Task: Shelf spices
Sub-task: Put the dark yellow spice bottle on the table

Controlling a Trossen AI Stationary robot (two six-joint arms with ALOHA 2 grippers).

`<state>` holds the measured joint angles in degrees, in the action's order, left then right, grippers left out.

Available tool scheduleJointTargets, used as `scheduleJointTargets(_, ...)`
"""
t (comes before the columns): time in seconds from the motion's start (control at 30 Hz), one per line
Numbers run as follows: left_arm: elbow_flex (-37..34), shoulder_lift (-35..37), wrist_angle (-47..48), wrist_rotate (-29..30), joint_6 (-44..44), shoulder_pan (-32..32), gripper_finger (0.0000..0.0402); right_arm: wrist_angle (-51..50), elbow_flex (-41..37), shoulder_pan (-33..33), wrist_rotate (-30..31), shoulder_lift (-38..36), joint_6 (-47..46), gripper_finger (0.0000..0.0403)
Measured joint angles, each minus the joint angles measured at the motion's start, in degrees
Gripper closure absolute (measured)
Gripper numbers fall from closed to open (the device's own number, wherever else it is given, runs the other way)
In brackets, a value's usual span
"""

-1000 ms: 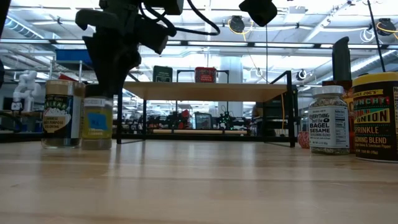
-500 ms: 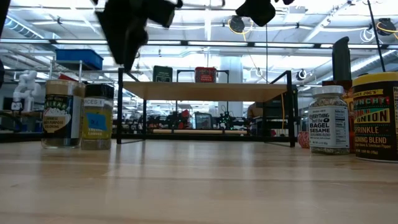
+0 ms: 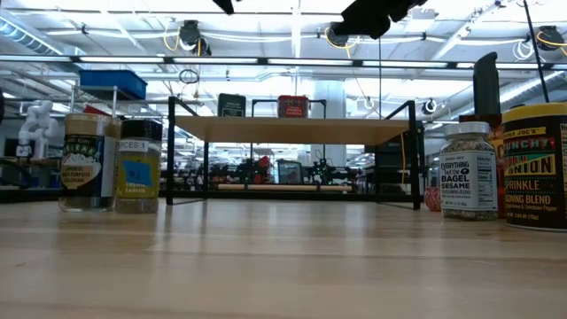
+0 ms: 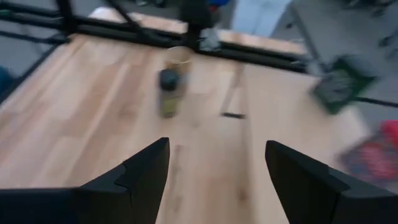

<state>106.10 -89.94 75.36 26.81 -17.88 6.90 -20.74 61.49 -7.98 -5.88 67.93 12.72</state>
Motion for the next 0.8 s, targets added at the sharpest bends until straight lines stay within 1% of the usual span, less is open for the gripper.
scheduleJointTargets(0.07,-0.48,1.67,-1.90,2.27,-1.27,0.00,0.0086,1.68,0.00,-3.20,-0.18,-0.64,1.02,0.0149)
scheduleJointTargets(0.17,-0.80,2.38,-3.02,4.67,-1.43,0.25,0.0086,6.25,0.02,-8.37,-1.52,-1.14,1.96,0.0148)
scheduleJointTargets(0.23,-1.14,2.35,-3.12,5.49,-1.38,0.57,0.0086,7.20,0.84,-12.95,-5.62,-1.05,2.04,0.0142)
scheduleJointTargets(0.3,-1.69,2.35,-4.18,6.68,-1.39,0.81,0.0086,7.40,2.54,-17.81,-11.63,-0.21,1.56,0.0133)
scheduleJointTargets(0.4,-3.44,2.37,-7.60,10.40,-1.32,1.14,0.0086,7.20,5.06,-24.84,-19.78,1.60,0.61,0.0115)
scheduleJointTargets(0.47,-5.19,2.35,-10.73,12.61,-1.17,1.12,0.0086,7.39,7.12,-28.75,-23.79,3.65,0.77,0.0105)
scheduleJointTargets(0.6,-9.81,2.37,-16.59,13.40,0.46,1.00,0.0086,7.19,12.13,-33.96,-29.04,9.88,2.44,0.0094)
scheduleJointTargets(0.67,-12.41,2.33,-19.50,13.38,0.62,0.96,0.0086,7.00,15.67,-35.58,-32.18,13.98,2.41,0.0090)
scheduleJointTargets(0.73,-14.82,2.33,-21.88,13.37,0.55,0.96,0.0086,4.87,19.89,-36.89,-36.69,18.44,1.48,0.0082)
scheduleJointTargets(0.8,-16.78,2.33,-22.25,13.39,-0.44,0.96,0.0086,2.55,23.59,-37.31,-39.21,22.68,2.62,0.0072)
